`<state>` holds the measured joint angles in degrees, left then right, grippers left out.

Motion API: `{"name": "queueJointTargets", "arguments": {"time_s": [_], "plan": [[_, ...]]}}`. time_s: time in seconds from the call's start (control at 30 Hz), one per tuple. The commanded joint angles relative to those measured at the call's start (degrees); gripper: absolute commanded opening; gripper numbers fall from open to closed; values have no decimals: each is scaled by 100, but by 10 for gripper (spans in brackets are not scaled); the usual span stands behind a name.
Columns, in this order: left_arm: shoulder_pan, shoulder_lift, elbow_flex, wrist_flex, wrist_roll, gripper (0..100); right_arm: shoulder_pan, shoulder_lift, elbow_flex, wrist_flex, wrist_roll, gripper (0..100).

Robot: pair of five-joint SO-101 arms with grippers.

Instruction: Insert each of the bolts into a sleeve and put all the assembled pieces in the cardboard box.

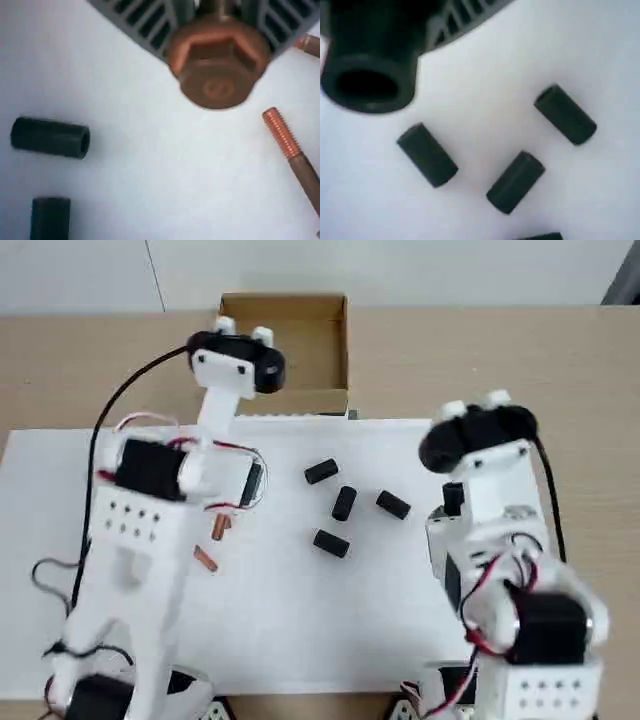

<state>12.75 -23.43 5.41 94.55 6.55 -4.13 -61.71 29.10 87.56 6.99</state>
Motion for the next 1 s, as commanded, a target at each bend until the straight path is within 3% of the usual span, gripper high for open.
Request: {"name": "queueJointTargets", "arguments": {"time_s": [0.0, 0.33, 0.97], "plan": [[44, -923, 664, -580, 466, 6, 22, -418, 352, -312, -360, 3], [9, -3560, 3389, -2400, 967, 6, -101, -1490, 1969, -1569, -571, 3], [62, -6356, 5692, -4633, 2760, 6, -2677, -3626, 4914, -3855, -853, 3]]}}
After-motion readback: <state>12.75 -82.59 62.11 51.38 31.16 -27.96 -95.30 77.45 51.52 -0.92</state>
